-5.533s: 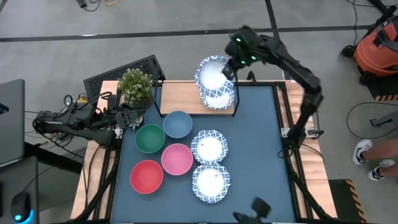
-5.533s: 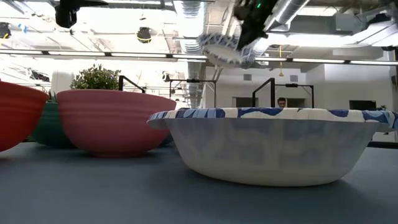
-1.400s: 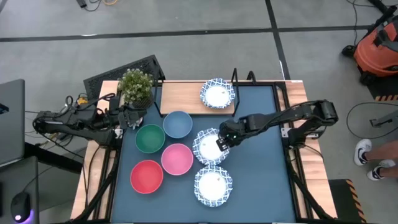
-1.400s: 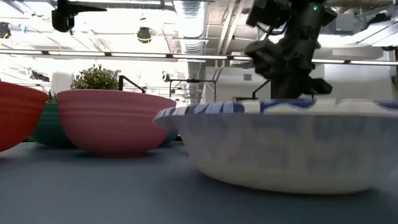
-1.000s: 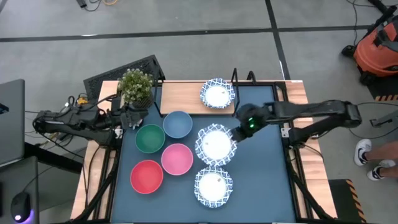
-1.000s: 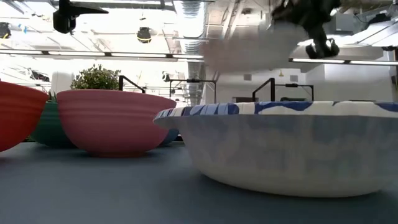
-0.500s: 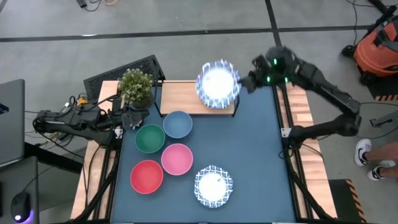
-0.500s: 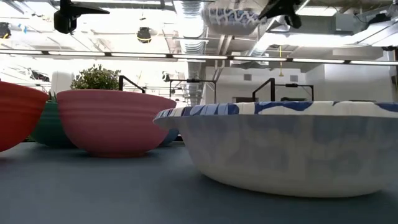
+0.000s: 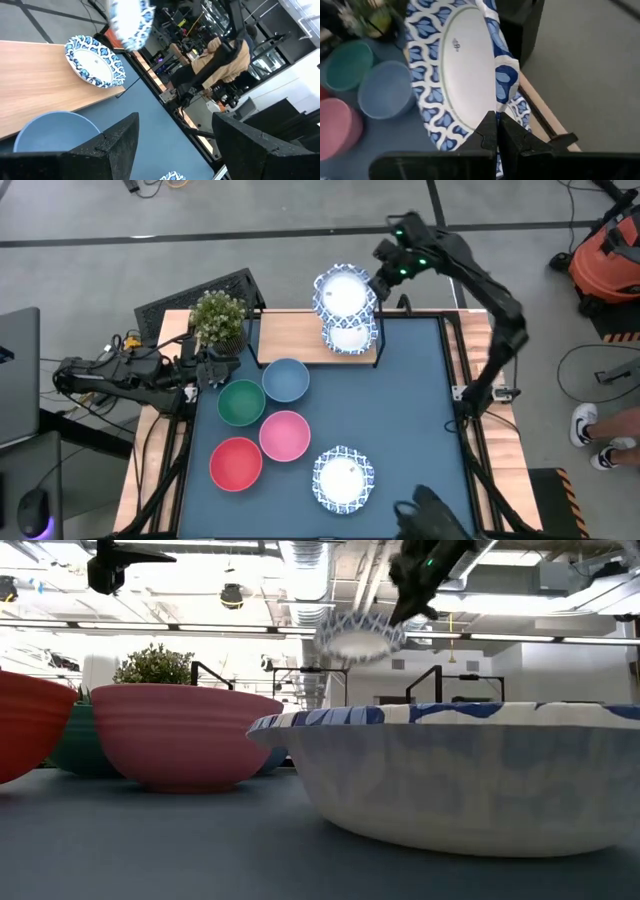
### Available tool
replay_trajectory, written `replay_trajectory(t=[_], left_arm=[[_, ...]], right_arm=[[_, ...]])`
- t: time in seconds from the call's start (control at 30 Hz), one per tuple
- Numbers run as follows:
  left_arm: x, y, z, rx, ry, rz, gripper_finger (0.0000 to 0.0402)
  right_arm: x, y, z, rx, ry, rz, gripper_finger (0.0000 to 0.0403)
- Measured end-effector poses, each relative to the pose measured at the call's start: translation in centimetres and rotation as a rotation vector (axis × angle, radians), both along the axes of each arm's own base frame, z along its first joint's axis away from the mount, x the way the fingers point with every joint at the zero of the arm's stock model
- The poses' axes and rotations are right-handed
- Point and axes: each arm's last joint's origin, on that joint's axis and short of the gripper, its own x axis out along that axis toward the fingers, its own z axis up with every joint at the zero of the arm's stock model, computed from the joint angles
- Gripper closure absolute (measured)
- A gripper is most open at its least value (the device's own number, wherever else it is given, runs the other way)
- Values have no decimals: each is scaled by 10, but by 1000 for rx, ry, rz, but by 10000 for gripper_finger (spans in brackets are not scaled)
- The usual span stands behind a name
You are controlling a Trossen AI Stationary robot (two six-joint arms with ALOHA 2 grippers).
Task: Place and stack bowls onto a shelf
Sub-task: Stack the white bowl on top of the white bowl on the shelf
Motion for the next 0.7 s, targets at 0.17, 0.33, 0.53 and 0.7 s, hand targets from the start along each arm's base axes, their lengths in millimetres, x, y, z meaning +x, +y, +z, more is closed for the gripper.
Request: replay_trajectory(t=[0.17, 0.33, 0.53, 0.7], left_arm=[[0, 0, 0, 0, 3, 0, 166], [0, 0, -1, 0, 6, 0, 166], [0, 0, -1, 0, 6, 0, 166], [0, 0, -1, 0, 6, 1, 166]], right_arm=[[19, -27, -25, 75, 65, 61, 382], [28, -47, -48, 133, 163, 99, 382], [29, -60, -67, 202, 261, 121, 382], [27, -61, -71, 217, 287, 141, 382]])
